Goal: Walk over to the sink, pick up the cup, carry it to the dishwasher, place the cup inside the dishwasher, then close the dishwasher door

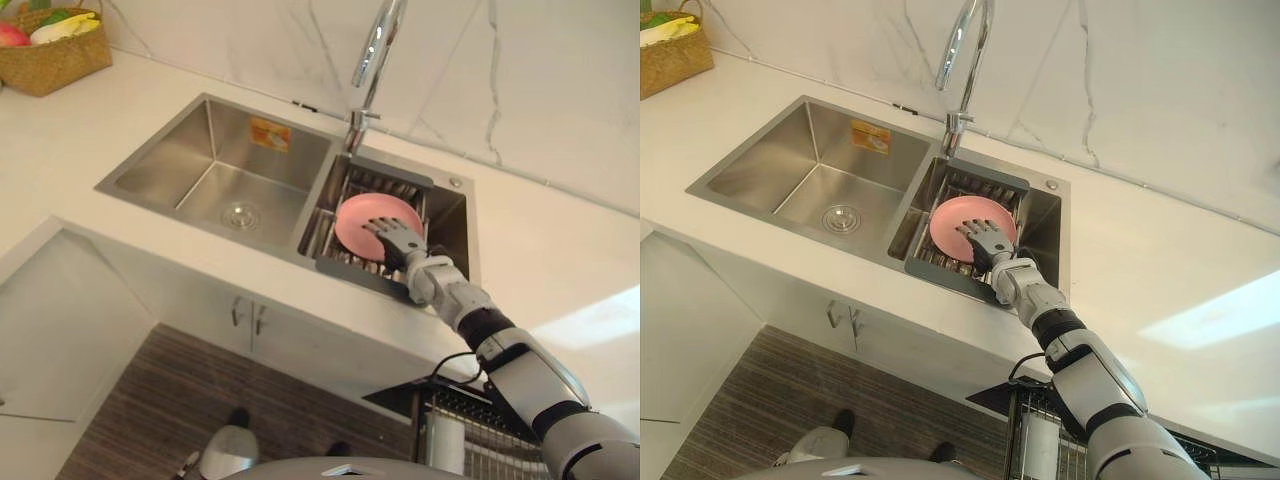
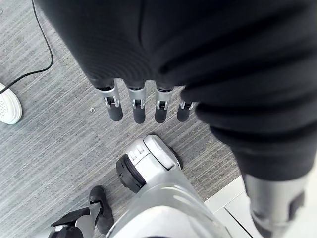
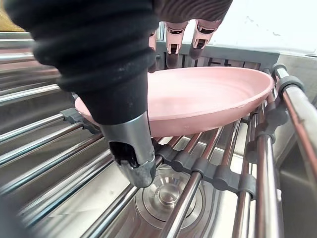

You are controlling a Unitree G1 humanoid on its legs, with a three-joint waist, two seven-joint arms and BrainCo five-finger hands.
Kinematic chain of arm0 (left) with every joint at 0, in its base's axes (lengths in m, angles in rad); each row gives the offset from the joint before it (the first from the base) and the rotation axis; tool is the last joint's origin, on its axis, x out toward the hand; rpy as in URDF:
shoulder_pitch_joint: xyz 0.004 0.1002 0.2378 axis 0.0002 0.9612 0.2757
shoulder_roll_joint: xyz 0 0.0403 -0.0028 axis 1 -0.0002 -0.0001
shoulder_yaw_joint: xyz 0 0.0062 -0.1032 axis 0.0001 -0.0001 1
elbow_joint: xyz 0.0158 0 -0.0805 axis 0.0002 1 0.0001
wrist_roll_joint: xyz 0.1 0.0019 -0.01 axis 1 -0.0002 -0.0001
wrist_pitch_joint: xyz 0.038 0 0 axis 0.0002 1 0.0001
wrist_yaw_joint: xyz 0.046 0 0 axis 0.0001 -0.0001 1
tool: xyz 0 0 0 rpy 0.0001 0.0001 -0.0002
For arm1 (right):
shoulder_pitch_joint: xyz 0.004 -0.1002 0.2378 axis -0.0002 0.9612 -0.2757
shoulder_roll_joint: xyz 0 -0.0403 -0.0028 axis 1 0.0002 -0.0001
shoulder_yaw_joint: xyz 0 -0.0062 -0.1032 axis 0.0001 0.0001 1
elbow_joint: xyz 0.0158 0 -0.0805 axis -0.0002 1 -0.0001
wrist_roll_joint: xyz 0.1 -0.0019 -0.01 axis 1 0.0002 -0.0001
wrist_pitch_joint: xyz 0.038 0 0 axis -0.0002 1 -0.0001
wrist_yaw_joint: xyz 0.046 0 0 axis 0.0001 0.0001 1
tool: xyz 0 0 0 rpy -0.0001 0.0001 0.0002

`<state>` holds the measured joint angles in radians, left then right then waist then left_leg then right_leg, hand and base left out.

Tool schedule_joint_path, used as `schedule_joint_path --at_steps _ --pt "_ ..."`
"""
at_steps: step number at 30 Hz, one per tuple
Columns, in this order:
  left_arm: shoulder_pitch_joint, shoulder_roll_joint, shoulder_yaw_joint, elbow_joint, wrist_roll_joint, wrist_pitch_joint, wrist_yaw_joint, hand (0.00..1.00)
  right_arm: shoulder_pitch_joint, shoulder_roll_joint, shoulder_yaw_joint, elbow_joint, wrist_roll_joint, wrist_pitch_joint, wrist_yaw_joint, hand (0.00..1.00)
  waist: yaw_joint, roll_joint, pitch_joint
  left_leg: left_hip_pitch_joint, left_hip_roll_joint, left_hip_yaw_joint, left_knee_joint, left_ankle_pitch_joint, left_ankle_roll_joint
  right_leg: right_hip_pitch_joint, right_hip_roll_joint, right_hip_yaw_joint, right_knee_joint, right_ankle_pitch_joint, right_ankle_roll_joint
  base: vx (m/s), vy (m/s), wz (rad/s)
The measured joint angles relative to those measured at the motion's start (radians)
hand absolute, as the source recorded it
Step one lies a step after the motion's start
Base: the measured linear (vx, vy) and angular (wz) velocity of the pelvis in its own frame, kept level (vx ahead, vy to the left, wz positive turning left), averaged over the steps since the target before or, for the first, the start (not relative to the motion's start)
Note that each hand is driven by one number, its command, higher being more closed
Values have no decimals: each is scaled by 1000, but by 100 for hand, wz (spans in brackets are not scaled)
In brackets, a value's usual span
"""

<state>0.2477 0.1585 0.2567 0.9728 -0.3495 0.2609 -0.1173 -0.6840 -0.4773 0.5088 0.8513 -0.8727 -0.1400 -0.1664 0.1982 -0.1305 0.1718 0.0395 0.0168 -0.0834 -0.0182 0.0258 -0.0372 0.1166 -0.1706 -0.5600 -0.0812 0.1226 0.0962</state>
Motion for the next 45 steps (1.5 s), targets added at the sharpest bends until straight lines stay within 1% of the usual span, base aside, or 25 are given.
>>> schedule_joint_path --at_steps 2,3,8,14,16,20,22,24,25,28,30,33,34,37,38,40,42,45 --pt "0 0 3 1 0 -6 0 0 0 1 0 4 -5 12 -18 0 5 -3 1 0 0 0 0 0 -1 0 0 0 0 -4 -5 0 0 0" --pt "0 1 5 2 0 -9 0 0 0 1 0 11 -11 14 -25 100 9 -5 2 0 -1 -1 0 -1 -1 0 0 0 0 -5 -6 0 0 0" --pt "0 5 14 5 1 -22 0 0 -2 2 -1 37 -28 19 -33 100 20 -19 2 -1 -1 -2 -1 -3 -3 -1 0 0 0 -11 -4 0 0 0" --pt "-1 10 26 23 7 -33 0 0 -2 13 -1 48 -38 20 -55 100 24 -35 0 0 -1 -2 -1 -6 -4 -1 0 3 0 -12 -8 0 0 0" --pt "-2 11 26 22 30 -41 0 0 -1 22 -1 52 -56 43 -70 100 24 -39 -2 3 -1 0 -1 -9 -4 0 0 4 0 -12 -9 17 9 -4" --pt "-2 11 26 23 39 -43 1 0 -1 35 -1 60 -116 80 -115 100 25 -39 -2 12 -1 3 -1 -13 -4 5 1 9 0 -13 -11 7 11 -5" --pt "-3 11 26 24 39 -44 1 0 1 37 -2 66 -123 97 -158 100 25 -39 -2 13 -1 3 -1 -13 -5 5 1 10 0 -13 -11 0 0 0" --pt "-3 11 25 25 42 -45 1 0 4 37 -2 68 -133 101 -195 100 27 -39 -2 13 -1 4 -1 -13 -5 5 1 11 0 -14 -11 0 0 0" --pt "-3 11 26 27 48 -47 1 0 6 37 -2 69 -141 100 -241 100 26 -38 -1 13 -1 4 -1 -14 -5 5 1 11 0 -14 -11 0 0 0" --pt "-3 11 26 28 60 -53 1 0 9 37 -3 69 -143 95 -322 100 26 -37 -1 12 -1 5 -1 -14 -5 3 1 13 0 -14 -11 0 0 0" --pt "-2 10 26 29 59 -58 1 0 10 37 -3 68 -143 87 -351 100 27 -36 0 12 -1 6 -1 -16 -5 2 1 17 0 -14 -11 0 0 0" --pt "1 9 26 29 60 -66 1 0 10 35 -3 67 -143 57 -391 100 26 -36 0 14 -1 9 1 -20 -5 0 1 27 0 -14 -11 22 11 -6" --pt "1 9 26 29 61 -67 0 0 10 34 -3 66 -141 55 -394 100 25 -35 0 14 -1 10 1 -21 -6 0 1 27 0 -14 -11 34 13 -5" --pt "0 7 26 28 77 -73 0 0 9 34 -3 63 -90 57 -401 100 26 -32 2 14 -2 12 15 -27 0 3 2 29 0 -14 -11 32 14 -5" --pt "1 4 26 28 77 -71 0 0 9 33 -3 63 -75 55 -401 100 26 -25 3 14 -2 11 28 -33 3 8 2 30 0 -14 -11 25 14 -3" --pt "1 1 26 28 77 -71 0 0 9 30 -3 63 -76 50 -402 100 25 -19 4 15 -3 9 35 -38 4 12 2 29 0 -13 -11 5 6 2" --pt "1 -3 25 28 77 -71 -2 0 9 14 -3 63 -77 30 -405 100 24 -7 6 16 -4 4 38 -39 4 18 2 27 0 -14 -11 7 13 6" --pt "3 -5 25 31 78 -71 -8 0 8 0 -3 63 -80 26 -407 100 21 4 5 16 -3 3 40 -40 4 19 2 28 0 -13 -11 0 0 0"
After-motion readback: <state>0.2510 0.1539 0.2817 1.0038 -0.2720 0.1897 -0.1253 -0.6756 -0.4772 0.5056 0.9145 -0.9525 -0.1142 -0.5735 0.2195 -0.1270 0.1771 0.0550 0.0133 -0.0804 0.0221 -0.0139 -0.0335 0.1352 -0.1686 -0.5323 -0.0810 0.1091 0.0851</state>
